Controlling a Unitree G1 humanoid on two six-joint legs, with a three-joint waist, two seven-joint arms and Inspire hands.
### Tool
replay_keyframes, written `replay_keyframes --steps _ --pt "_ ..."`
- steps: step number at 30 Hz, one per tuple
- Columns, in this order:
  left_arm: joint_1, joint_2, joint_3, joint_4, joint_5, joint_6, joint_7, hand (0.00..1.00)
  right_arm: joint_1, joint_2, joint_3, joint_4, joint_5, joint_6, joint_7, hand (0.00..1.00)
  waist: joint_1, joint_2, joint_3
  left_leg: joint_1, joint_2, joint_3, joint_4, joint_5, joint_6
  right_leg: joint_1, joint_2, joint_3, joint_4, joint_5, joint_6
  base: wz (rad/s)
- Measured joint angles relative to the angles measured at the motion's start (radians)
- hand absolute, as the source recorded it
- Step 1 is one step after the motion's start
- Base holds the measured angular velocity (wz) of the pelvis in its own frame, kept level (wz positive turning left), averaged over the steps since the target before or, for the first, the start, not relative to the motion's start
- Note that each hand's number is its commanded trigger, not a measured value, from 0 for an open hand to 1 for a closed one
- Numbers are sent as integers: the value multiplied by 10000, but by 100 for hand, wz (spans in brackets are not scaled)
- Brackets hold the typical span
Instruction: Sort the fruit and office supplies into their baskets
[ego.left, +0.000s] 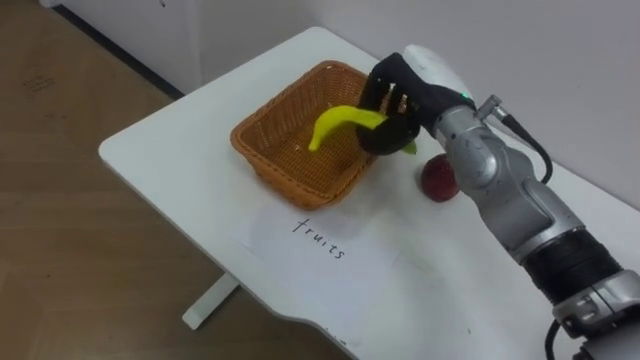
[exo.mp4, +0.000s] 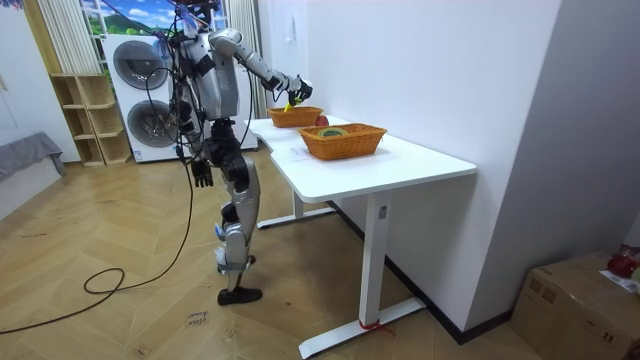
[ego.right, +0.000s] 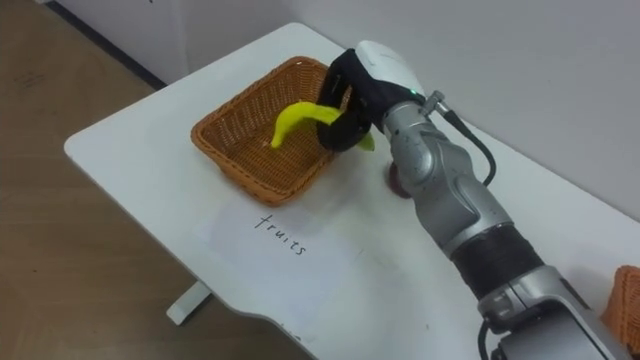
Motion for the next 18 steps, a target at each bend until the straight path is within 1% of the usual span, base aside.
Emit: replay_keyframes --steps 5,7,8,9,10,11,14,18 --pt "10 6 1 0 1 49 0 0 -5 84 0 0 -5 3 -187 100 30 -1 -1 -5 -6 -10 4 1 2 6 -2 -11 0 0 0 0" --pt "1 -8 1 10 -3 59 0 0 -10 175 1 0 -8 4 -272 88 51 -5 -4 -4 -6 -18 6 2 2 5 -2 -16 0 -1 1 0" --pt "-19 -28 -1 8 -9 61 0 0 -11 231 1 0 -8 5 -305 76 92 -5 -4 -4 -6 -18 9 1 2 5 -2 -21 0 -1 1 0" --pt "-49 -51 -6 6 -8 61 1 0 -11 260 1 0 -7 5 -307 29 153 -4 -3 -4 -7 -18 11 1 2 4 -2 -25 0 -1 1 0" --pt "-65 -61 -7 6 -8 61 1 0 -11 268 1 1 -7 5 -308 21 188 -4 -3 -4 -8 -19 11 1 2 4 -2 -27 0 -1 1 0" --pt "-83 -75 -8 5 -8 61 1 0 -17 289 1 0 -7 5 -311 0 234 -5 -4 -5 -12 -34 14 1 2 10 -3 -40 0 -1 1 4" --pt "-58 -78 -7 6 -7 79 1 0 -121 430 1 2 -6 5 -316 0 239 -2 -1 -14 -19 -82 26 2 2 28 -3 -96 0 -1 1 5" --pt "-67 -88 -7 5 -7 86 0 0 -230 451 4 2 -5 1 -403 0 241 -1 -1 -53 -42 -145 64 1 2 41 -6 -141 0 -1 2 5"
